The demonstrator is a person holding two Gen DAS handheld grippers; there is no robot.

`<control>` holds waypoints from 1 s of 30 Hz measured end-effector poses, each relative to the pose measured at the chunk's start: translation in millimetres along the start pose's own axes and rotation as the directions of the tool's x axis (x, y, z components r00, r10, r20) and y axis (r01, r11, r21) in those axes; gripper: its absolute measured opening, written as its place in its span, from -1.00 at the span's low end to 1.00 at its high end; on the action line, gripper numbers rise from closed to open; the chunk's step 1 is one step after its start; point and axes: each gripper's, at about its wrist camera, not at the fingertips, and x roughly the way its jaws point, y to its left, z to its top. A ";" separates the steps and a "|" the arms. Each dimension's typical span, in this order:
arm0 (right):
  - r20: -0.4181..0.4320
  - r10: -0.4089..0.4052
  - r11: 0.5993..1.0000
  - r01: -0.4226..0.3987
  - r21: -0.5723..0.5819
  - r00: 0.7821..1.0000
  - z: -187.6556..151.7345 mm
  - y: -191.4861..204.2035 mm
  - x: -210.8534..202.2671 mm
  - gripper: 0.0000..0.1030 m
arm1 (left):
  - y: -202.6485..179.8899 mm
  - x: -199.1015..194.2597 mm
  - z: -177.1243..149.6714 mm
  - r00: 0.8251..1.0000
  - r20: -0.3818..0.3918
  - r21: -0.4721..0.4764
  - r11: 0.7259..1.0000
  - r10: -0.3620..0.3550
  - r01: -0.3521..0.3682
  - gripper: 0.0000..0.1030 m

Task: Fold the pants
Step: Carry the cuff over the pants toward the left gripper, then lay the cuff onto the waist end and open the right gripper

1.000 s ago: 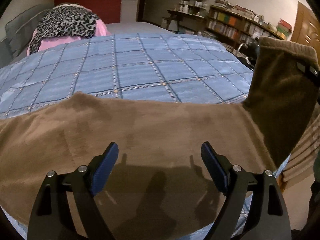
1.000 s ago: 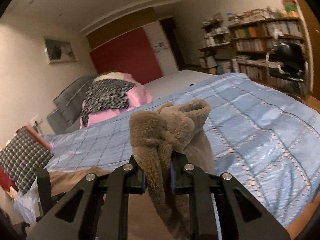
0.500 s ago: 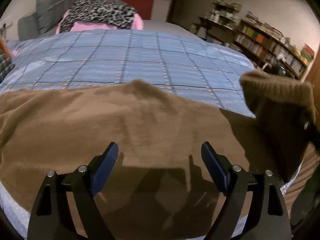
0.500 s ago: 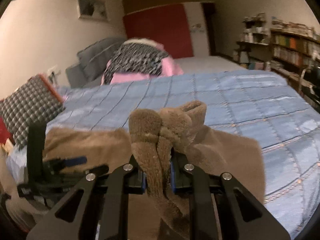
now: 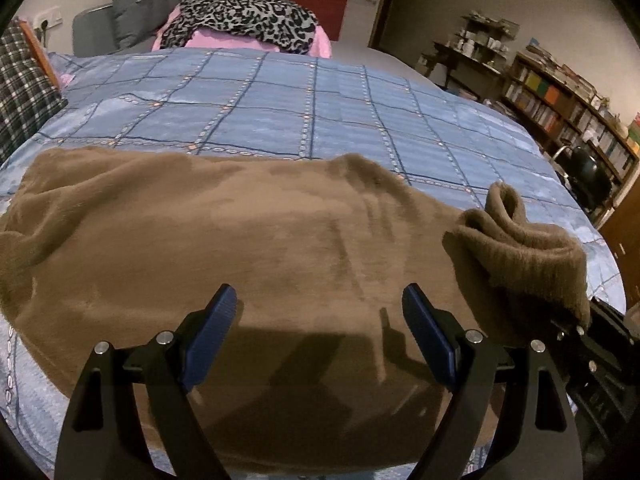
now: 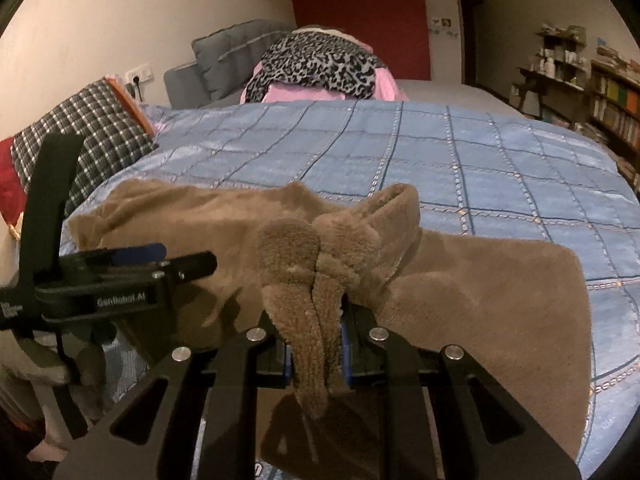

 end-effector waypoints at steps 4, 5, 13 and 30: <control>-0.011 0.003 1.000 -0.003 -0.015 1.000 -2.0 1.4 3.6 -0.69 | 4.4 -0.2 -0.4 1.000 -0.001 -0.014 1.000 0.011 -0.011 0.67; -0.014 0.002 1.000 -0.003 -0.020 1.000 -3.0 1.2 3.4 -0.69 | 5.2 -0.6 -0.5 1.000 0.000 -0.017 1.000 0.013 -0.013 0.67; -0.043 0.013 0.998 -0.016 -0.067 0.999 -11.9 6.7 10.5 -0.68 | 2.9 1.1 -2.4 1.000 -0.008 -0.022 0.999 0.024 -0.024 0.67; -0.091 0.081 0.988 -0.092 -0.122 0.993 -26.0 31.6 32.6 -0.62 | 10.4 -3.4 -1.7 0.999 -0.005 -0.038 0.998 0.047 -0.047 0.67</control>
